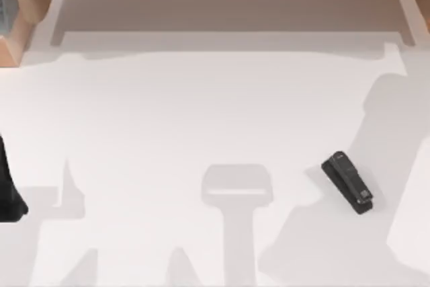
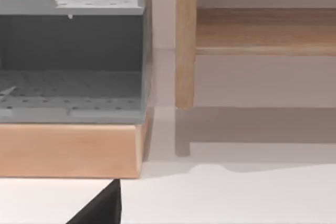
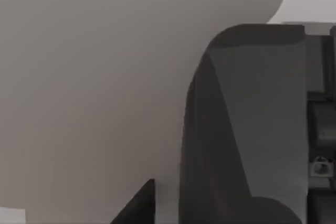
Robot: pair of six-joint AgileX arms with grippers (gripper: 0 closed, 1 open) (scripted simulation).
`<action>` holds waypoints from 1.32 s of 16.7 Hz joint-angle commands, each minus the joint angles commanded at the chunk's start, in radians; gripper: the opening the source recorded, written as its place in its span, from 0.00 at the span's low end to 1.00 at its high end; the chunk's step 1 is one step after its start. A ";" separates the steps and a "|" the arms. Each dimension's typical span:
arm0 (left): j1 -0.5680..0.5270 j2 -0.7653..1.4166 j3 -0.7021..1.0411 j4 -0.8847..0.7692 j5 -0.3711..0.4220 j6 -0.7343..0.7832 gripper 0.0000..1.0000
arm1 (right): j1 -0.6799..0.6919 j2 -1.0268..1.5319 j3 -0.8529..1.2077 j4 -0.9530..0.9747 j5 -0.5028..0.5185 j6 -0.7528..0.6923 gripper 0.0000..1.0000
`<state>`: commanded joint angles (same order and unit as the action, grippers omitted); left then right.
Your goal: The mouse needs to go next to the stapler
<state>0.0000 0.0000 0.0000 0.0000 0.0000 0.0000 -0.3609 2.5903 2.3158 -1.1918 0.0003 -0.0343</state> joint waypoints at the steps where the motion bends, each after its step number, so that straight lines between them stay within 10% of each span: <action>1: 0.000 0.000 0.000 0.000 0.000 0.000 1.00 | 0.000 0.000 0.000 0.000 0.000 0.000 0.55; 8: 0.000 0.000 0.000 0.000 0.000 0.000 1.00 | 0.000 0.000 0.000 0.000 0.000 0.000 0.02; 22: 0.000 0.000 0.000 0.000 0.000 0.000 1.00 | -0.017 -0.074 -0.032 -0.004 -0.004 0.005 0.00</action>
<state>0.0000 0.0000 0.0000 0.0000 0.0000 0.0000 -0.3776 2.5161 2.2833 -1.1954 -0.0039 -0.0293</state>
